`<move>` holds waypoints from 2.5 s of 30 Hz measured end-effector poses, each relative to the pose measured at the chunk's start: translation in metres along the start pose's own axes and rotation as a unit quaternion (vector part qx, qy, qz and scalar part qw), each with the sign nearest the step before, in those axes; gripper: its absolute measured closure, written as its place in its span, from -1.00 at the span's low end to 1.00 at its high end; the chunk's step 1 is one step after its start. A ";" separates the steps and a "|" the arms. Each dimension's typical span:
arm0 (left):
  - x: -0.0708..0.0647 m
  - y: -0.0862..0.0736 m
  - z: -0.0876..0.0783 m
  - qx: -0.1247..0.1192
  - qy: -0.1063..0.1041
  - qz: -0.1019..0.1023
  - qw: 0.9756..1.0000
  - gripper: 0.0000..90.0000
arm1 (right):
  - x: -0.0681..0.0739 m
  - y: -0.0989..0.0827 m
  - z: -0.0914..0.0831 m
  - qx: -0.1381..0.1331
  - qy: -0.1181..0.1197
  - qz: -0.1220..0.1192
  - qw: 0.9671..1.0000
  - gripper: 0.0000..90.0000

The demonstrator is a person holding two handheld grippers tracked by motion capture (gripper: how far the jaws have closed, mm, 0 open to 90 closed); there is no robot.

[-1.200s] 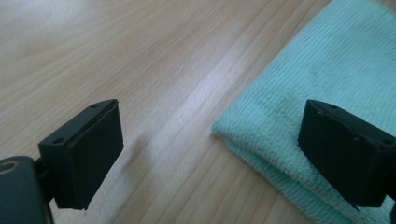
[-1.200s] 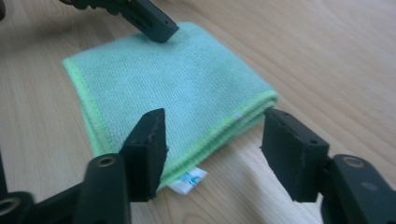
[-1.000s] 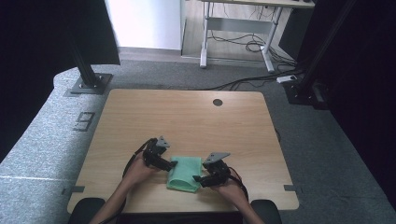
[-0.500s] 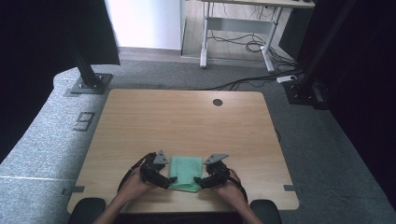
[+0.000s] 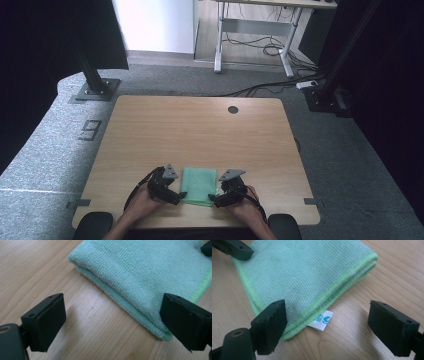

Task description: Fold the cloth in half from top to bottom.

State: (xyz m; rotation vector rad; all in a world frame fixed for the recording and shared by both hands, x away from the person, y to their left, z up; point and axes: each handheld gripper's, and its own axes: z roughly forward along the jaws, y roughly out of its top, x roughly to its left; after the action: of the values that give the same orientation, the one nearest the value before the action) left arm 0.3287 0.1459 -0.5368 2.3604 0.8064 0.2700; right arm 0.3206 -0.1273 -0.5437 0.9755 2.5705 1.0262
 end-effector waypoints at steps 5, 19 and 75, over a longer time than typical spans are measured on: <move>0.001 -0.008 0.002 -0.016 0.000 -0.038 0.999 -0.86 | 0.000 -0.002 0.001 -0.006 -0.009 0.008 1.000 -0.66; 0.013 -0.005 0.011 -0.034 0.021 -0.050 0.998 -1.00 | -0.009 0.005 0.007 -0.013 -0.023 0.020 0.999 -0.62; 0.094 0.058 0.060 -0.035 0.066 -0.100 0.992 -1.00 | -0.099 0.052 0.052 -0.046 -0.084 0.079 0.992 -0.71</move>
State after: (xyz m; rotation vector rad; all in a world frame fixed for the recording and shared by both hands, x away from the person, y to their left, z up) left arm 0.4535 0.1378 -0.5489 2.1948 1.0708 0.3652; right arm 0.4436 -0.1350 -0.5520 1.2026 2.3187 1.0431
